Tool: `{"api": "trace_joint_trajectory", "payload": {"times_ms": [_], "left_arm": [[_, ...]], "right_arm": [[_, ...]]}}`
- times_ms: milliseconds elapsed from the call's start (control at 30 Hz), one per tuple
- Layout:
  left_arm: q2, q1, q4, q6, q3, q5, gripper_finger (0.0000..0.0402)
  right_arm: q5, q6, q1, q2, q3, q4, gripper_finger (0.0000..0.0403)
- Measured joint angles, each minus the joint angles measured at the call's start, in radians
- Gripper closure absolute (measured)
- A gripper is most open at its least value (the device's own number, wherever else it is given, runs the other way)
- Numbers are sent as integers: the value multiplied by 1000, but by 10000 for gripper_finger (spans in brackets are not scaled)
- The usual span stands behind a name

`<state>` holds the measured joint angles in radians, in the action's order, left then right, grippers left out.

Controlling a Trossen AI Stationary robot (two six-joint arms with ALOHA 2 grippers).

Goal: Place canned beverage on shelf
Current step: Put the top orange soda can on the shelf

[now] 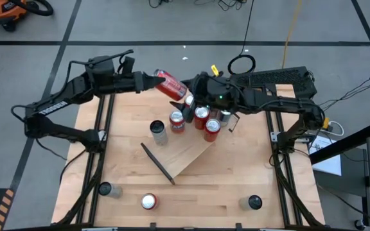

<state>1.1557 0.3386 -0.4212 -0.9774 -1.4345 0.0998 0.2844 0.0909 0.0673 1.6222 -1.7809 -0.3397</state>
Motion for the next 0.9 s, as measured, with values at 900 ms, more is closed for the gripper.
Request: {"api": "trace_joint_trajectory", "payload": {"times_ms": [900], "left_arm": [[37,-53,-2,-65,0,-38,94]], "right_arm": [[-158,-25,45,0,0,3,149]]}}
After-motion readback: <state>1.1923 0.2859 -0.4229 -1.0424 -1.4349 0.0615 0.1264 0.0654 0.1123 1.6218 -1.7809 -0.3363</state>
